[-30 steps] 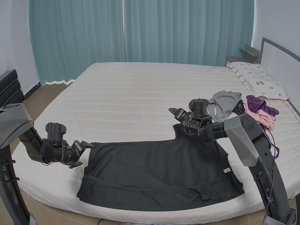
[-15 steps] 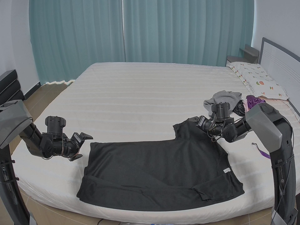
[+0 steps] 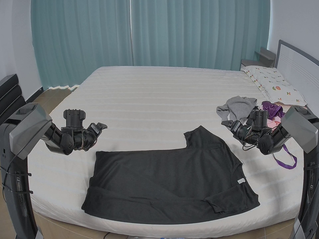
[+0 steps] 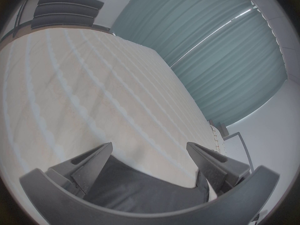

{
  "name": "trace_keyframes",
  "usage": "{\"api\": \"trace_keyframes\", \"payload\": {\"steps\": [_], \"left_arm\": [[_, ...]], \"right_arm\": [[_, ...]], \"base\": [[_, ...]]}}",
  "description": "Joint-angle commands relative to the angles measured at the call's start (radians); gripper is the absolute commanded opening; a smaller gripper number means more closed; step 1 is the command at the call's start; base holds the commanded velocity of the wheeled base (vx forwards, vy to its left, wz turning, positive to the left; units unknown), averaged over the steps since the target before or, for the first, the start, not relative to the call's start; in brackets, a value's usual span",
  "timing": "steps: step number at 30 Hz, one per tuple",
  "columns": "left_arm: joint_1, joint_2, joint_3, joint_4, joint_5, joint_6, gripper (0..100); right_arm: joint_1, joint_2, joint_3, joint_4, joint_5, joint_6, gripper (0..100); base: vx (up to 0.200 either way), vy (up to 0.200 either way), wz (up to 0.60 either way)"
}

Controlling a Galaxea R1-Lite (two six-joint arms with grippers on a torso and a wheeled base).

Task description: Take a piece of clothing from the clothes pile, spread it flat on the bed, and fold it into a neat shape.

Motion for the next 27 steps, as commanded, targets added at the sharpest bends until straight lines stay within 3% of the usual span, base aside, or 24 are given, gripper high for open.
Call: {"api": "trace_keyframes", "payload": {"steps": [1, 8, 18, 23, 24, 27], "left_arm": [[-0.01, 0.137, -0.104, 0.0, 0.053, 0.007, 100], [-0.006, 0.131, -0.078, 0.042, 0.082, 0.013, 100], [-0.015, 0.125, -0.043, 0.068, 0.067, 0.036, 100], [-0.015, 0.148, -0.049, 0.066, 0.067, 0.092, 100], [-0.015, 0.148, -0.049, 0.066, 0.067, 0.092, 0], [-0.015, 0.151, -0.053, 0.065, 0.073, 0.094, 0]], "right_arm": [[-0.023, 0.01, 0.018, -0.007, 0.003, 0.034, 100], [-0.025, 0.023, 0.019, -0.006, -0.002, 0.035, 100], [-0.038, 0.036, 0.021, -0.006, -0.002, 0.034, 100], [-0.032, 0.044, 0.019, -0.004, -0.003, 0.034, 100], [-0.032, 0.044, 0.019, -0.004, -0.003, 0.034, 100], [-0.031, 0.05, 0.013, -0.006, -0.005, 0.03, 100]], "base": [[0.0, 0.0, 0.0], [0.0, 0.0, 0.0], [0.0, 0.0, 0.0], [0.0, 0.0, 0.0], [0.0, 0.0, 0.0], [0.0, 0.0, 0.0]]}}
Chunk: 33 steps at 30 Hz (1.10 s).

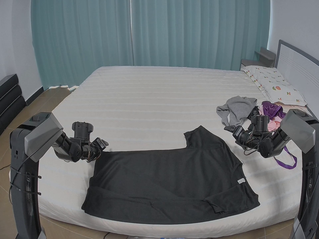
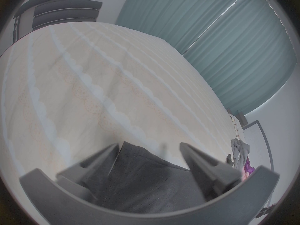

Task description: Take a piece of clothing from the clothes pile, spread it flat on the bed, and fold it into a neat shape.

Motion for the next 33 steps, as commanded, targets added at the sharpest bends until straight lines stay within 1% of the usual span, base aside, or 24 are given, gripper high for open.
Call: {"api": "trace_keyframes", "payload": {"steps": [1, 6, 10, 16, 23, 27, 30, 33], "left_arm": [[0.002, 0.008, -0.005, -0.004, 0.011, -0.002, 0], [0.011, -0.01, 0.0, -0.006, 0.02, -0.008, 0], [0.012, -0.025, 0.0, -0.006, 0.036, -0.042, 0], [0.034, -0.038, -0.003, -0.006, 0.033, -0.053, 0], [0.031, -0.031, -0.002, -0.007, 0.019, -0.051, 0], [0.028, -0.031, 0.001, -0.009, 0.017, -0.053, 0], [0.029, -0.033, 0.004, -0.007, 0.016, -0.056, 0], [0.029, -0.033, 0.009, -0.007, 0.013, -0.056, 0]], "right_arm": [[0.002, 0.01, -0.006, 0.0, 0.0, -0.002, 100], [0.006, 0.015, -0.009, 0.003, 0.003, -0.004, 100], [0.008, 0.019, -0.01, 0.003, 0.003, -0.004, 100], [0.022, 0.022, -0.009, 0.002, 0.0, -0.005, 100], [0.036, 0.032, -0.032, 0.002, -0.003, -0.008, 100], [0.049, 0.062, -0.047, 0.002, -0.026, -0.011, 100], [0.052, 0.073, -0.081, 0.019, -0.055, -0.04, 100], [0.057, 0.082, -0.127, 0.071, -0.065, -0.059, 100]], "base": [[0.0, 0.0, 0.0], [0.0, 0.0, 0.0], [0.0, 0.0, 0.0], [0.0, 0.0, 0.0], [0.0, 0.0, 0.0], [0.0, 0.0, 0.0], [0.0, 0.0, 0.0], [0.0, 0.0, 0.0]]}}
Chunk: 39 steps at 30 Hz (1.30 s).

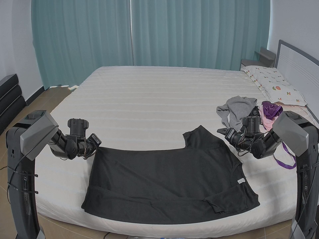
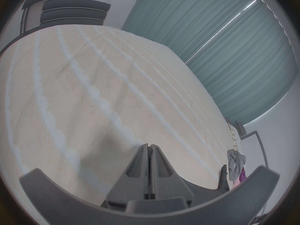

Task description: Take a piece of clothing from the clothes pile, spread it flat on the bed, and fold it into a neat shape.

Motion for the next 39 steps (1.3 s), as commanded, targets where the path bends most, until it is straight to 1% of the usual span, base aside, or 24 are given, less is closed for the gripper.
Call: {"api": "trace_keyframes", "payload": {"steps": [1, 6, 10, 11, 13, 19, 20, 32, 36, 39], "left_arm": [[0.001, -0.003, 0.012, 0.002, -0.006, -0.001, 0], [0.001, -0.009, 0.024, 0.001, -0.007, -0.005, 0], [0.001, -0.009, 0.022, 0.001, -0.009, -0.027, 0], [0.001, -0.009, 0.021, 0.001, -0.009, -0.03, 0], [0.001, -0.009, 0.018, 0.001, -0.009, -0.031, 0], [0.001, -0.005, 0.016, 0.001, -0.009, -0.03, 0], [0.002, -0.003, 0.015, -0.001, -0.009, -0.03, 0], [0.004, -0.009, 0.016, -0.001, -0.013, -0.03, 0], [0.005, -0.029, 0.022, 0.001, -0.015, -0.031, 0], [0.005, -0.033, 0.022, 0.001, -0.015, -0.031, 0]], "right_arm": [[0.006, 0.048, -0.074, 0.032, -0.007, -0.013, 100], [-0.002, 0.118, -0.17, 0.062, 0.001, -0.02, 100], [-0.002, 0.135, -0.175, 0.063, 0.012, -0.029, 100], [-0.003, 0.146, -0.178, 0.063, 0.018, -0.061, 100], [-0.005, 0.149, -0.18, 0.059, 0.021, -0.084, 100], [-0.006, 0.149, -0.18, 0.055, 0.021, -0.101, 100], [-0.006, 0.15, -0.178, 0.055, 0.021, -0.109, 0], [-0.043, 0.109, -0.154, 0.054, 0.047, -0.102, 0], [-0.064, 0.066, -0.112, 0.046, 0.09, -0.096, 0], [-0.069, 0.057, -0.091, 0.028, 0.105, -0.098, 0]], "base": [[0.0, 0.0, 0.0], [0.0, 0.0, 0.0], [0.0, 0.0, 0.0], [0.0, 0.0, 0.0], [0.0, 0.0, 0.0], [0.0, 0.0, 0.0], [0.0, 0.0, 0.0], [0.0, 0.0, 0.0], [0.0, 0.0, 0.0], [0.0, 0.0, 0.0]]}}
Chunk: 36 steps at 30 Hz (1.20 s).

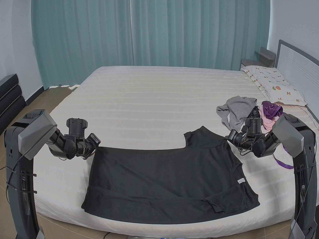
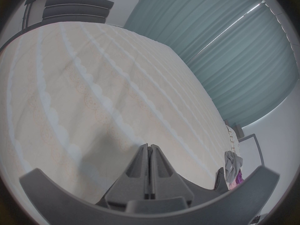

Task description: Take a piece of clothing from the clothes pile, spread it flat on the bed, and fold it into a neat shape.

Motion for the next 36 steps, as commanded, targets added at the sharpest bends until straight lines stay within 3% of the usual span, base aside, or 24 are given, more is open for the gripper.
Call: {"api": "trace_keyframes", "payload": {"steps": [1, 9, 36], "left_arm": [[0.001, -0.016, 0.002, 0.0, 0.001, -0.002, 0], [0.013, -0.062, 0.02, -0.001, 0.0, -0.003, 0], [0.02, -0.131, 0.083, -0.003, -0.048, -0.003, 0]], "right_arm": [[-0.01, -0.036, 0.031, -0.027, 0.008, 0.0, 0], [-0.016, -0.042, 0.076, -0.146, 0.007, 0.011, 0], [-0.029, -0.124, 0.173, -0.202, -0.003, 0.014, 0]], "base": [[0.0, 0.0, 0.0], [0.0, 0.0, 0.0], [0.0, 0.0, 0.0]]}}
